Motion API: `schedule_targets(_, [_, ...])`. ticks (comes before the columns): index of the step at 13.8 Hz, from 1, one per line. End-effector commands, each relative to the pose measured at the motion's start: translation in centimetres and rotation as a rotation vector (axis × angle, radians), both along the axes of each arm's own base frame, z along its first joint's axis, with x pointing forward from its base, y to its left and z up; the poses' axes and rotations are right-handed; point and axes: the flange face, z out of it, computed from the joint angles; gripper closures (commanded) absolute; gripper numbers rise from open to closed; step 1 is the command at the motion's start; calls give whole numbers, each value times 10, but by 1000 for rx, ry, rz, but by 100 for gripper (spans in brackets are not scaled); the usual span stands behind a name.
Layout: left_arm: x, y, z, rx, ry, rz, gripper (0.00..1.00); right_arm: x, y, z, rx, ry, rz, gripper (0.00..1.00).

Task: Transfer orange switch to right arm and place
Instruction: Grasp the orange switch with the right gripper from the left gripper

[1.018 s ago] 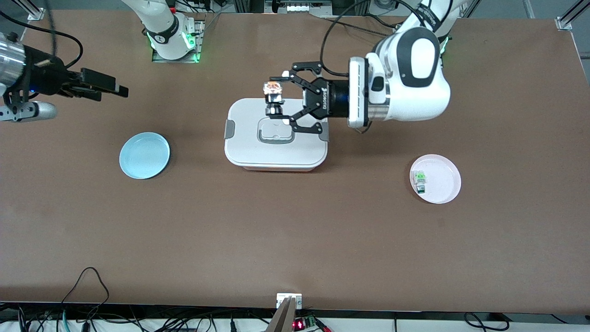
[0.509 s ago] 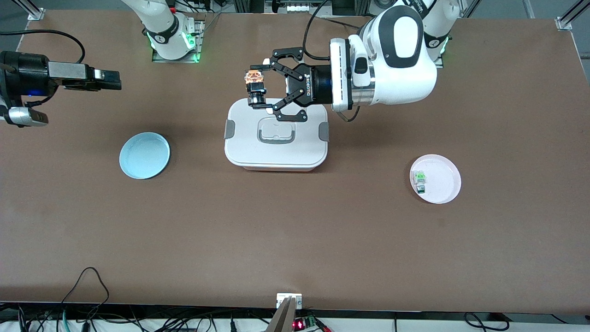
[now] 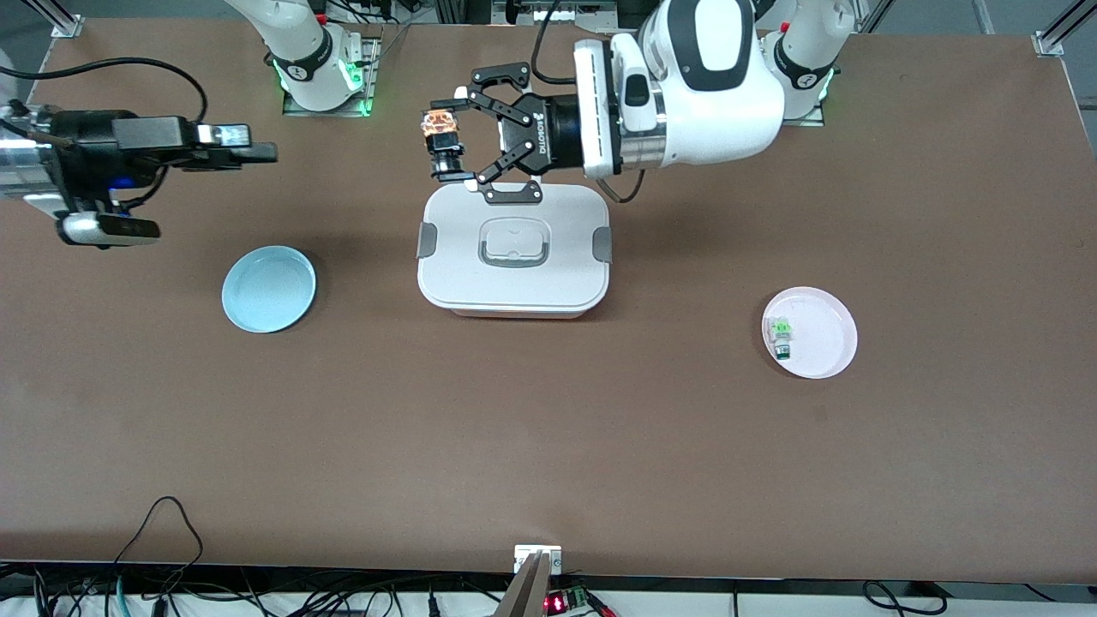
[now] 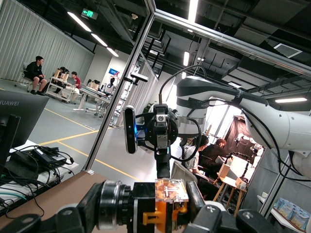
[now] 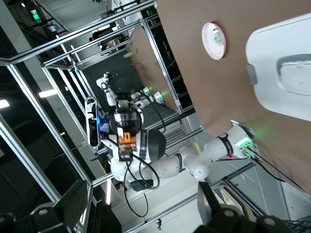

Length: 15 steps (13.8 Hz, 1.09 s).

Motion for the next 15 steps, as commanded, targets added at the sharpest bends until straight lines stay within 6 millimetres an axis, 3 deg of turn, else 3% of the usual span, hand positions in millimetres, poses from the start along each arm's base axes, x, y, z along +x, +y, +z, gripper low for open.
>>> schedule_targets(1, [-7, -15, 12, -17, 22, 29, 100, -5, 34, 0, 50, 9, -14, 0])
schedule_targets(9, [-9, -15, 10, -14, 27, 28, 100, -45, 98, -10, 132, 92, -64, 0])
schedule_targets(15, [-9, -15, 10, -12, 25, 28, 100, -53, 131, -11, 144, 125, -98, 1])
